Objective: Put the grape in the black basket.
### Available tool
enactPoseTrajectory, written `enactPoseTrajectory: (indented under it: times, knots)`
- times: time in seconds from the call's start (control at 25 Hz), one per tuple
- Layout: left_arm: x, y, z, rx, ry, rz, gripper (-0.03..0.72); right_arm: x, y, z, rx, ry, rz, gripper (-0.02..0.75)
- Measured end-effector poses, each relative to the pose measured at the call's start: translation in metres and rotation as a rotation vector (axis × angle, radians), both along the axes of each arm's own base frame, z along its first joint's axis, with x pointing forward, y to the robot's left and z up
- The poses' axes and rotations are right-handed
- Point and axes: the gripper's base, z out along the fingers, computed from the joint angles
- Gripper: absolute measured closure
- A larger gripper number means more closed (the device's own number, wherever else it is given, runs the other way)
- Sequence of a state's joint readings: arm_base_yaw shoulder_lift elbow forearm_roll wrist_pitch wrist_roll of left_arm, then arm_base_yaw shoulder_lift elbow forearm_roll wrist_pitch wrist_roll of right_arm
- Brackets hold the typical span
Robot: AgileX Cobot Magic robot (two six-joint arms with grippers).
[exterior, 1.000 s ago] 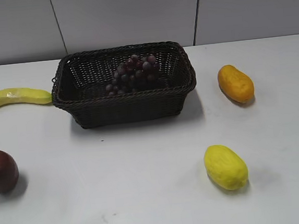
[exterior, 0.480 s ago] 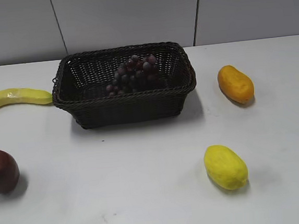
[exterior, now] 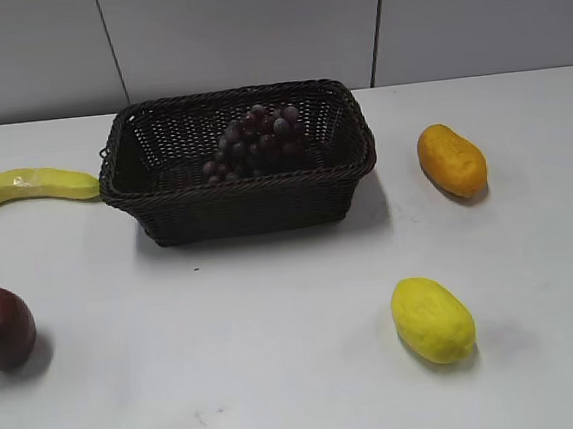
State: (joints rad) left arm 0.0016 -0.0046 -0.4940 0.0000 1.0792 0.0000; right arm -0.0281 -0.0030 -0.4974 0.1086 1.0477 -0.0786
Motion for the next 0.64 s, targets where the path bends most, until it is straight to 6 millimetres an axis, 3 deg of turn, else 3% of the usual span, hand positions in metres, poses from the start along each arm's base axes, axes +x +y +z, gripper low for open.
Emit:
enactPoseTrajectory:
  times: [0.64]
  knots:
    - [0.0000, 0.0000, 0.0000, 0.000, 0.000, 0.000, 0.199, 0.0000, 0.0001, 0.0000, 0.001, 0.000, 0.000, 0.183]
